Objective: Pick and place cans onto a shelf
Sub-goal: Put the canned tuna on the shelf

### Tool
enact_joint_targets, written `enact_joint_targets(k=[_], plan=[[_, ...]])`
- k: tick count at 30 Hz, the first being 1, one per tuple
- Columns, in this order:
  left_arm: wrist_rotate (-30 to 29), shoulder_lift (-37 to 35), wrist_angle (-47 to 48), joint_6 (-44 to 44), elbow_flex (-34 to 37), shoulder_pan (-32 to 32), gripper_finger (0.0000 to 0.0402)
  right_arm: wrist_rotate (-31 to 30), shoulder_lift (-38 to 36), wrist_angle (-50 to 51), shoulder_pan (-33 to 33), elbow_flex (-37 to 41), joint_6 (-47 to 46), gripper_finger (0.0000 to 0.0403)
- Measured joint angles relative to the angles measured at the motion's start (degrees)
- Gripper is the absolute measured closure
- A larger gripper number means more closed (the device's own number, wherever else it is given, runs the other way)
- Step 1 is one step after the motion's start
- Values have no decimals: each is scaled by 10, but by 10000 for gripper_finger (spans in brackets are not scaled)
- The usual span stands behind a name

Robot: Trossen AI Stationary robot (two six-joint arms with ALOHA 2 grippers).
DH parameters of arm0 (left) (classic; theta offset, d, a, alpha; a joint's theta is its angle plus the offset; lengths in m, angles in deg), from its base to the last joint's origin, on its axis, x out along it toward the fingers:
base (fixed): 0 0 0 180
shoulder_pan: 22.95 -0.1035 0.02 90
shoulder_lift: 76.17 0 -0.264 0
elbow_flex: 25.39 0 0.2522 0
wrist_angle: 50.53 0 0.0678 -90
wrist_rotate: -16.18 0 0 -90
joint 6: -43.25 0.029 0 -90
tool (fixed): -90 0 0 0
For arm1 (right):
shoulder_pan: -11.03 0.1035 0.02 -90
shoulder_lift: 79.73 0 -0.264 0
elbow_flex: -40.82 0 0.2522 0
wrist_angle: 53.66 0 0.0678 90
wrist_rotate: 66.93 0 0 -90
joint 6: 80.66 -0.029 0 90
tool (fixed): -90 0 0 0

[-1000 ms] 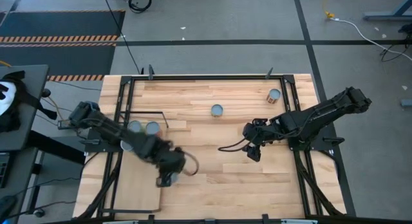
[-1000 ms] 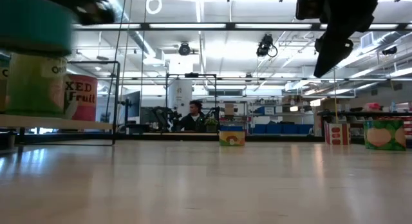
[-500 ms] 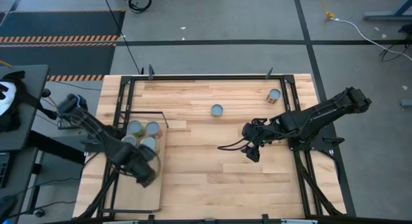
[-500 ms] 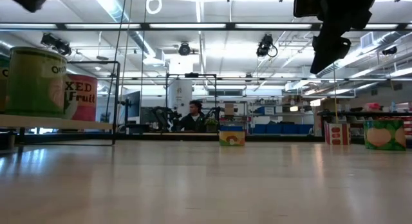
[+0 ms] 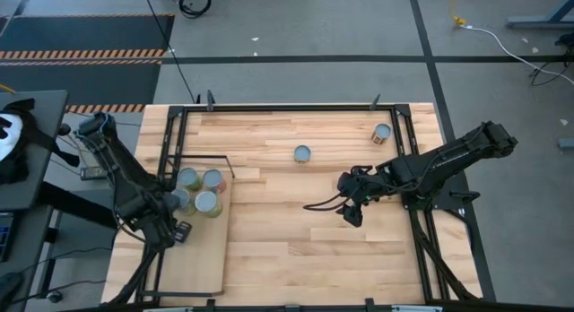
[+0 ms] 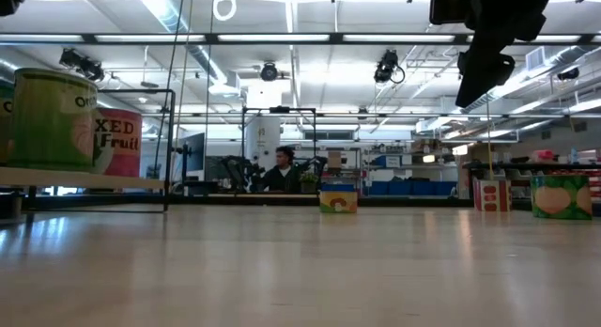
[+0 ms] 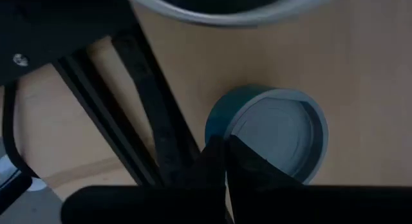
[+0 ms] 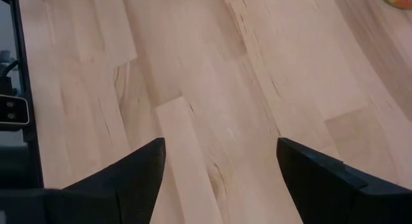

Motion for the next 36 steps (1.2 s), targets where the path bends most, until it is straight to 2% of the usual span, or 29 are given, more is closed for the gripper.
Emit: enact_joint_targets(k=[7, 19, 22, 30, 36], plan=[[-15, -29, -1, -13, 25, 6, 400, -2, 0, 0, 3, 0, 0, 100], [-30, -29, -1, 21, 25, 5, 392, -16, 0, 0, 3, 0, 1, 93], [-30, -29, 7, 20, 25, 5, 372, -19, 0, 0, 3, 0, 0, 93], [-11, -29, -5, 37, 25, 5, 288, -19, 0, 0, 2, 0, 2, 92], [-8, -29, -5, 52, 25, 5, 260, -21, 0, 1, 2, 0, 8, 95]])
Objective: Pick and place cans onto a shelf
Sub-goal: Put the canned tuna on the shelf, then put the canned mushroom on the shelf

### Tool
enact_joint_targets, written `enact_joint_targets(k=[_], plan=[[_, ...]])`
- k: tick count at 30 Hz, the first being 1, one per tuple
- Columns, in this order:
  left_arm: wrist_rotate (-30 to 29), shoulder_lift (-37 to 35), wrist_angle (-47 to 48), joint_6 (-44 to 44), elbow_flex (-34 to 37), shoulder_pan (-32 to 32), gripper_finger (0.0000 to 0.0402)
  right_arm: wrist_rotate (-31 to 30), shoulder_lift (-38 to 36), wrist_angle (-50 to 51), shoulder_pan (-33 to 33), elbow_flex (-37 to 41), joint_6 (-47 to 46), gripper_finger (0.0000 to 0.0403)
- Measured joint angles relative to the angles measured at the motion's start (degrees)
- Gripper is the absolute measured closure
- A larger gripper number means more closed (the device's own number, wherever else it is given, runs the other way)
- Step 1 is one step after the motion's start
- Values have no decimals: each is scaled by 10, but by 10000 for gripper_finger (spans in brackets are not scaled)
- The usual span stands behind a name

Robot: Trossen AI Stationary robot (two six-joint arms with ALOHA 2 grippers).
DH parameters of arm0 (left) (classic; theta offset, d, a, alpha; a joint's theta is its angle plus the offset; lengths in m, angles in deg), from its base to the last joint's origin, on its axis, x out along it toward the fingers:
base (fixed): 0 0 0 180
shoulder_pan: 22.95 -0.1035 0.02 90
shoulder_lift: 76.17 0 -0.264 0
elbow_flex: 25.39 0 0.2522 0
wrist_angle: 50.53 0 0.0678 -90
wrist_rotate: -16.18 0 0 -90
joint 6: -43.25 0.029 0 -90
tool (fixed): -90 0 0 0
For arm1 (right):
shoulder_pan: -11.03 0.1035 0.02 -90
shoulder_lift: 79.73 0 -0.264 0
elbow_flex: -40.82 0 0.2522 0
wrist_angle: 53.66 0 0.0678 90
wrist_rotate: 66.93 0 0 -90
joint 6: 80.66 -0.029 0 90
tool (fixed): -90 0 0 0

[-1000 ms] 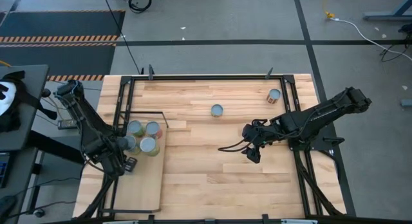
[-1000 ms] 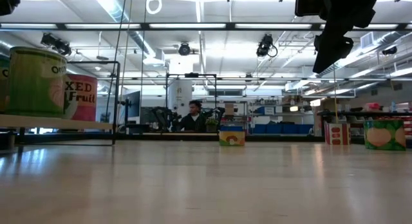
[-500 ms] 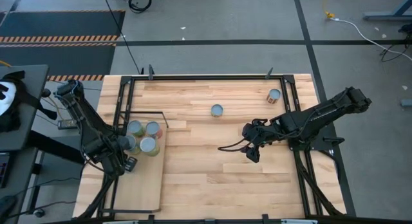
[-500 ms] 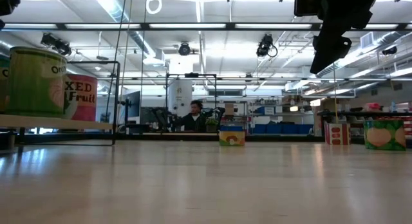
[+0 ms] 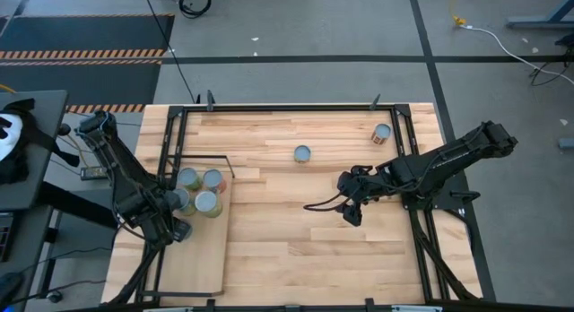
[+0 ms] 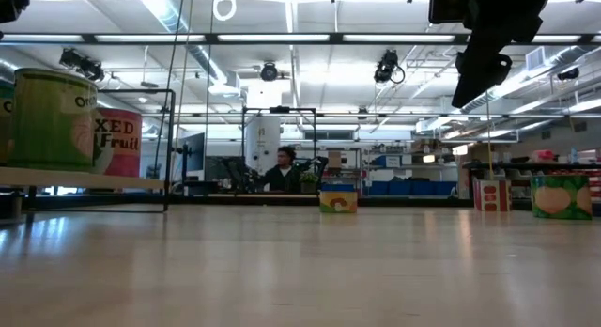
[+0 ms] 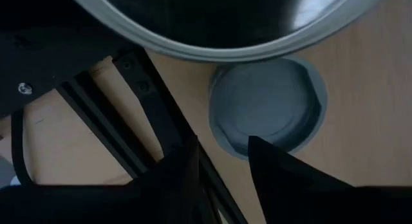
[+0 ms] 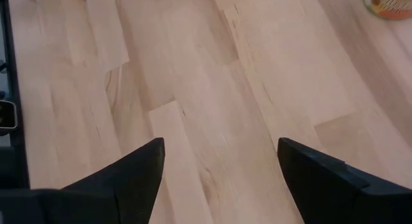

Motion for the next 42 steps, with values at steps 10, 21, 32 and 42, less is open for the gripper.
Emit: enact_joint_targets(k=[10, 21, 32, 42], plan=[[-3, 25, -4, -3, 0, 0, 257, -15, 0, 2, -6, 0, 14, 99], [63, 54, -44, 20, 0, 1, 257, -13, 0, 9, -6, 0, 27, 100], [66, 40, -78, 21, -21, -4, 257, -13, 0, 10, -9, 0, 50, 100], [-87, 11, 93, 108, -256, -58, 257, -43, 10, -87, -82, 0, 189, 100]])
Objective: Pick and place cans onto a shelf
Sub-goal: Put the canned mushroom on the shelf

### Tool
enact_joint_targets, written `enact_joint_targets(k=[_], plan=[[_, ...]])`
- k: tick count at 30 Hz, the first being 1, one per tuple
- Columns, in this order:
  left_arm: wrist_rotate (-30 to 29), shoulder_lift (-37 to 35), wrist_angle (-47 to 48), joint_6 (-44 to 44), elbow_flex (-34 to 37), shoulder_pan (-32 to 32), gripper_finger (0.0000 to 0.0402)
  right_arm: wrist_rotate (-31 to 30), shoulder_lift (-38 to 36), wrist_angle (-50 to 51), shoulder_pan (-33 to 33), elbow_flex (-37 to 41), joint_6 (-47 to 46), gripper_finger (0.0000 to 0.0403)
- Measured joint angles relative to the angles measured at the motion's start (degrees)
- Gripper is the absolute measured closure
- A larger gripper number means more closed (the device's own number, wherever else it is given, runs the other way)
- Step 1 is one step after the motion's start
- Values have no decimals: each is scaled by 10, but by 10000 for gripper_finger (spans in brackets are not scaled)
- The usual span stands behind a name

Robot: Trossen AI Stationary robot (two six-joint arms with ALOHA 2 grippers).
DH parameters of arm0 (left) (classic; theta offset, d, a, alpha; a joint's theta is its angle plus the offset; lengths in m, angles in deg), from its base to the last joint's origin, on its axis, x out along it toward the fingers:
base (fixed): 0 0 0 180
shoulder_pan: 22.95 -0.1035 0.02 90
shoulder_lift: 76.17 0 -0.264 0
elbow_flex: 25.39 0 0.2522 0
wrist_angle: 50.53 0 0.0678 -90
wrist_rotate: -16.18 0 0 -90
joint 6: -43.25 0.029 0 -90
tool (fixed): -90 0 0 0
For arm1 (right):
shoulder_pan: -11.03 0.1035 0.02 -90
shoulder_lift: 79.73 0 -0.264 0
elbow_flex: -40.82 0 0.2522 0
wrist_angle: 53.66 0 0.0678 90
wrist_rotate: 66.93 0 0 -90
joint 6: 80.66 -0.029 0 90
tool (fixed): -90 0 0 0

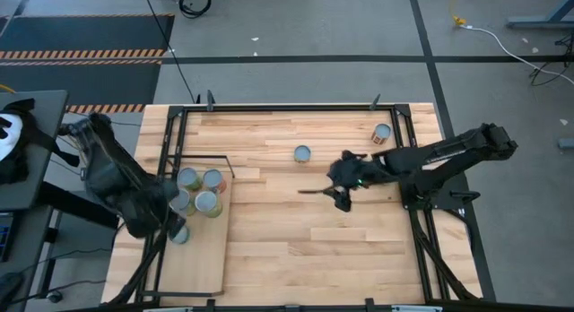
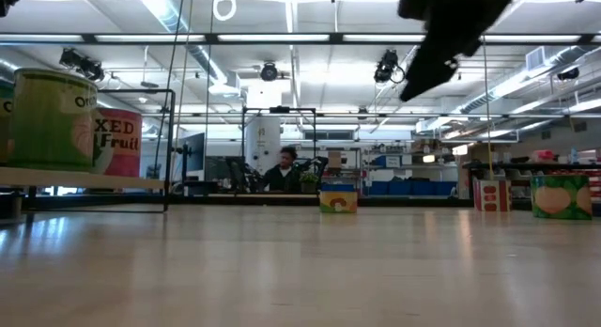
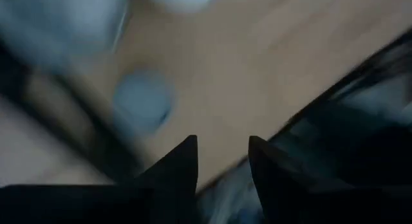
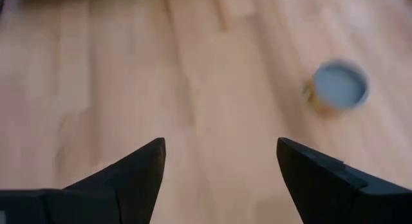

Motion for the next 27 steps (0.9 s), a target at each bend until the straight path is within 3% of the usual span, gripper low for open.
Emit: enact_joint_targets(k=[4, 6, 8, 12, 17, 27], plan=[[-238, 0, 15, 113, -81, -53, 257, 4, 53, -50, -52, -9, 90, 100], [-310, 0, 7, 182, -106, -92, 257, 5, 96, -49, -74, -29, 139, 100], [-342, 0, -14, 257, -118, -138, 257, 4, 144, -52, -90, -57, 183, 100], [-358, 1, -80, 395, -124, -221, 257, -21, 236, -72, -122, -115, 237, 106], [-345, 4, -152, 516, -124, -279, 258, -44, 317, -74, -167, -169, 242, 136], [-322, 15, -160, 574, -122, -307, 258, 29, 379, -42, -209, -173, 208, 220]])
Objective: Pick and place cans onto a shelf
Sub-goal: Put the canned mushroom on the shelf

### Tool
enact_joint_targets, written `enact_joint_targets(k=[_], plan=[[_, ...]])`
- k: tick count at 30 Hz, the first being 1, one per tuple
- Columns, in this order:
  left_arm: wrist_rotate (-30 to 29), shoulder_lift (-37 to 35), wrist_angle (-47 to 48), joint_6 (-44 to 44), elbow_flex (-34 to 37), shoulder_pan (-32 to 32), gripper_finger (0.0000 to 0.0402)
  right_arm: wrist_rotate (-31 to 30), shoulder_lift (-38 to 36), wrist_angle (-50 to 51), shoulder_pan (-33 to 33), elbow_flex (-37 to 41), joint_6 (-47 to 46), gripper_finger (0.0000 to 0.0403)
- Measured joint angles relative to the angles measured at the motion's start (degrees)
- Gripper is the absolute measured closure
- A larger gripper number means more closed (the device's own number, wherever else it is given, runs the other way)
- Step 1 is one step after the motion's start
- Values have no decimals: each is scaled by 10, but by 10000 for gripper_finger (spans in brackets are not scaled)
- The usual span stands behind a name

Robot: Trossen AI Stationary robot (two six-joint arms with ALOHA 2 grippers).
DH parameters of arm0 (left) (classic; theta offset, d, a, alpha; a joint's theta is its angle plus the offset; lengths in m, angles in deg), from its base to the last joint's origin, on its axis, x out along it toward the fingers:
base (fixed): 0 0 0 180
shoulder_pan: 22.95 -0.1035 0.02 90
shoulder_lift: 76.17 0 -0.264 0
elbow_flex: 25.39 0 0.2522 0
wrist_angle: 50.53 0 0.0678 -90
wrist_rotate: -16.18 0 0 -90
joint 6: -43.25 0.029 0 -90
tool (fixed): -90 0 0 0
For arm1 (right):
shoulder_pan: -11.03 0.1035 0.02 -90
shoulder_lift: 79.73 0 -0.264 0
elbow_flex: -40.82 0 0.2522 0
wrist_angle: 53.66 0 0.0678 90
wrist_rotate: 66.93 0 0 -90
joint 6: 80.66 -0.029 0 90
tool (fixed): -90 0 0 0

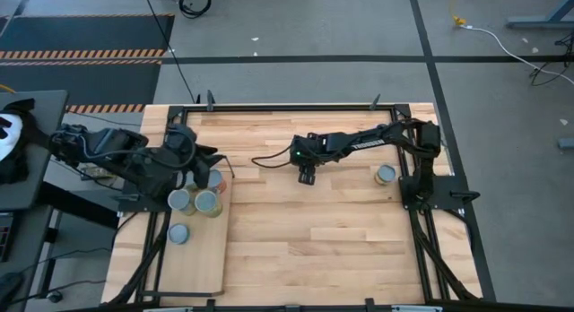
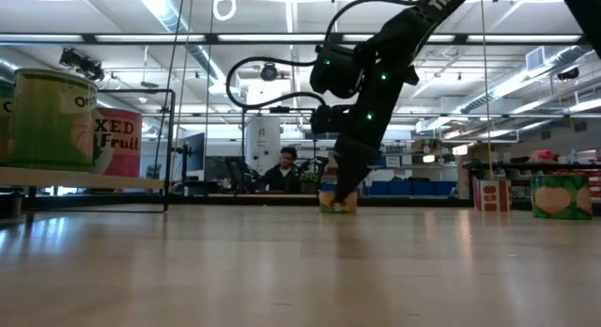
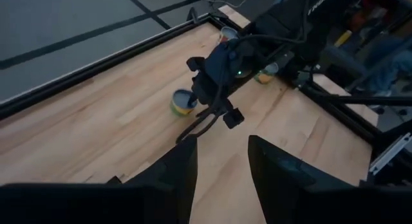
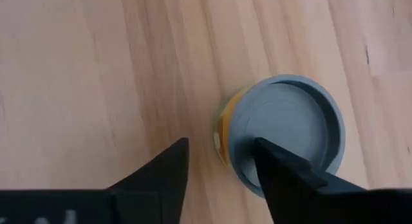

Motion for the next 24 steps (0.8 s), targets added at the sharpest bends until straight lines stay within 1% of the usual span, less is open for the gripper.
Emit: enact_joint_targets(k=[4, 7, 11, 14, 16, 18, 20, 24], plan=[[-1, 1, 3, 13, 0, -6, 258, 0, 6, -3, 7, -1, 2, 248], [-4, 1, 3, 25, 0, -6, 258, 1, 4, -5, 17, -1, 18, 276], [-5, 1, 3, 39, 0, -6, 257, 4, 4, -14, 29, 0, 61, 334], [-6, 1, 3, 50, 0, -6, 257, 34, 3, -19, 39, -1, 80, 385], [-5, 1, 3, 54, 0, -6, 258, 73, 0, -20, 48, 0, 82, 391], [-5, 1, 3, 54, 0, -6, 257, 111, -3, -32, 63, 2, 97, 385], [-5, 1, 3, 54, 0, -6, 257, 144, -5, -51, 83, 3, 136, 383], [-5, 5, 2, 54, 0, -6, 257, 203, -5, -107, 124, 3, 216, 392]])
